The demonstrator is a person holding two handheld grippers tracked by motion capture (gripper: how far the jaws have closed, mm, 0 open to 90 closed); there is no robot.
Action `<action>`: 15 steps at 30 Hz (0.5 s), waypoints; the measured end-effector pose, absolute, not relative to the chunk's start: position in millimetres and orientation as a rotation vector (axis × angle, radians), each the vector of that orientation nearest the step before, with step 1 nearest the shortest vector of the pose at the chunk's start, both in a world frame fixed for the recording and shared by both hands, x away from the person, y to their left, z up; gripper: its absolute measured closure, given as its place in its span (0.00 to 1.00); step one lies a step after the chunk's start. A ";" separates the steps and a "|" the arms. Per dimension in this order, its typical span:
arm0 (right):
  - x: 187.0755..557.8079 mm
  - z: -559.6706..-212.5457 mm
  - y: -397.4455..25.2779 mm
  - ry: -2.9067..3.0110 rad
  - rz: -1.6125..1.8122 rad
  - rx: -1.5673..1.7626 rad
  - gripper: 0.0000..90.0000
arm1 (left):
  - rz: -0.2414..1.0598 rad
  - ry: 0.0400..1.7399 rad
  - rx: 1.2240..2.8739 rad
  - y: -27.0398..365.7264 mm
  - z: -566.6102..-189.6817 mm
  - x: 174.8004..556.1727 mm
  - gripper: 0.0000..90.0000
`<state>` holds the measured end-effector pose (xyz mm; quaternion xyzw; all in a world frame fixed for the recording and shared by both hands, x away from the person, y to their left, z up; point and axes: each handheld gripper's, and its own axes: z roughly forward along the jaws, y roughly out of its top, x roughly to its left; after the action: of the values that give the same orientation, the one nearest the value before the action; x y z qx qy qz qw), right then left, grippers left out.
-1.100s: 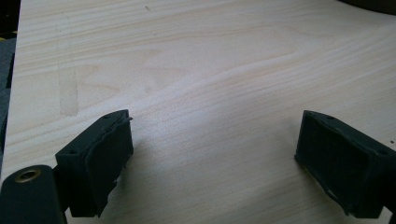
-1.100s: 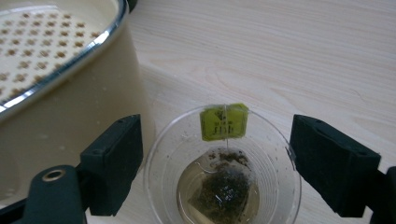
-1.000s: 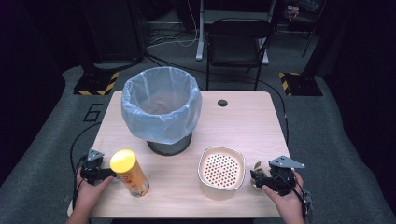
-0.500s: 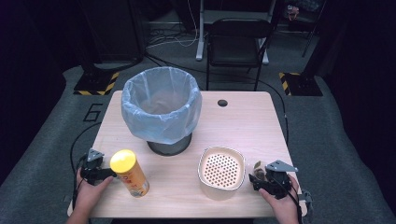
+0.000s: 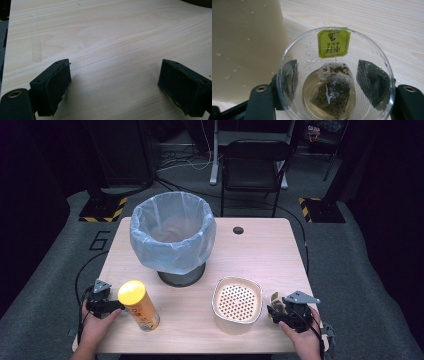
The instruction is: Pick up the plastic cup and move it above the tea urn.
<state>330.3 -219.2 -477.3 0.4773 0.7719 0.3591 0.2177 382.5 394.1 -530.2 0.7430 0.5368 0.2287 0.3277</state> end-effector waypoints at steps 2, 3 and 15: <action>330.0 -476.6 -219.7 2.137 1.000 1.300 0.38 | 0.600 1.405 1.948 394.2 -530.2 382.6 0.12; 330.2 -475.6 -219.8 2.129 0.997 1.293 0.38 | 0.600 1.405 1.949 394.3 -530.2 382.6 0.12; 342.2 -443.2 -227.0 2.184 1.052 1.090 0.38 | 0.600 1.405 1.949 394.3 -530.1 382.5 0.12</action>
<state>342.2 -227.0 -443.2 0.3980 0.7979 0.3843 0.2394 382.5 394.3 -530.1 0.7440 0.5362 0.2289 0.3265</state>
